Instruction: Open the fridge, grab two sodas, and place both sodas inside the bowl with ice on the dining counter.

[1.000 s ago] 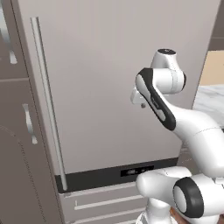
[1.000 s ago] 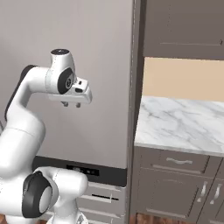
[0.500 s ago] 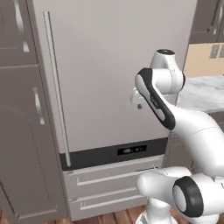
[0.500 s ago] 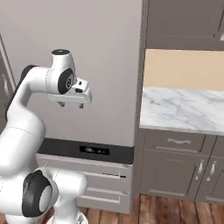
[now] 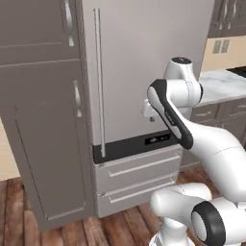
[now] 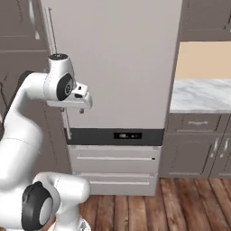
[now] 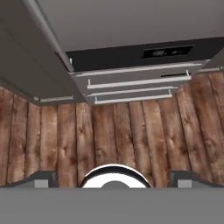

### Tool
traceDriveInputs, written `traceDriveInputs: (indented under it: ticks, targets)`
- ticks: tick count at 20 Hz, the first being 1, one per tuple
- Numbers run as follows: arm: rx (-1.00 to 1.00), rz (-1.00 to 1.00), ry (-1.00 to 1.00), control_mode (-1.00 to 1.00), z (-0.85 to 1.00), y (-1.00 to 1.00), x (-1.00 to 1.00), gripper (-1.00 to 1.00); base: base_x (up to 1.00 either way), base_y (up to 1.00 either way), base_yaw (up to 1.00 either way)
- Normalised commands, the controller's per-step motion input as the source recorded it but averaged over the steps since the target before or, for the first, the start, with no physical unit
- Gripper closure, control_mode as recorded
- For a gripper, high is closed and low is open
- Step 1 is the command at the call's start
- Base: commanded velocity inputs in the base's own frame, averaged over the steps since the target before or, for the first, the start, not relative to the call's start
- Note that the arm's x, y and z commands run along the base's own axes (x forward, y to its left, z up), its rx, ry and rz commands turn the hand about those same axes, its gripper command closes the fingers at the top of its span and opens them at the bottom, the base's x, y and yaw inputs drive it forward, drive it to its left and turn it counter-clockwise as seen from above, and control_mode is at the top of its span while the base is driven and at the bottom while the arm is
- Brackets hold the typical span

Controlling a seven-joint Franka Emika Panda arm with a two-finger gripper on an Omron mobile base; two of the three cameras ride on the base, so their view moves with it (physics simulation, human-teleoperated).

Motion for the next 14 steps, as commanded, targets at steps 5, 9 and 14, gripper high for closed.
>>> traceDriveInputs:
  ticks: [5,9,14]
  targets:
    - [0.0,0.0,0.0,1.0,0.0,0.0,0.0,-1.0,-0.04,0.85,-0.36]
    - [0.0,0.0,0.0,1.0,0.0,0.0,0.0,-1.0,0.0,0.76,-0.36]
    - [0.0,0.0,0.0,1.0,0.0,0.0,0.0,-1.0,0.0,0.77,-0.37]
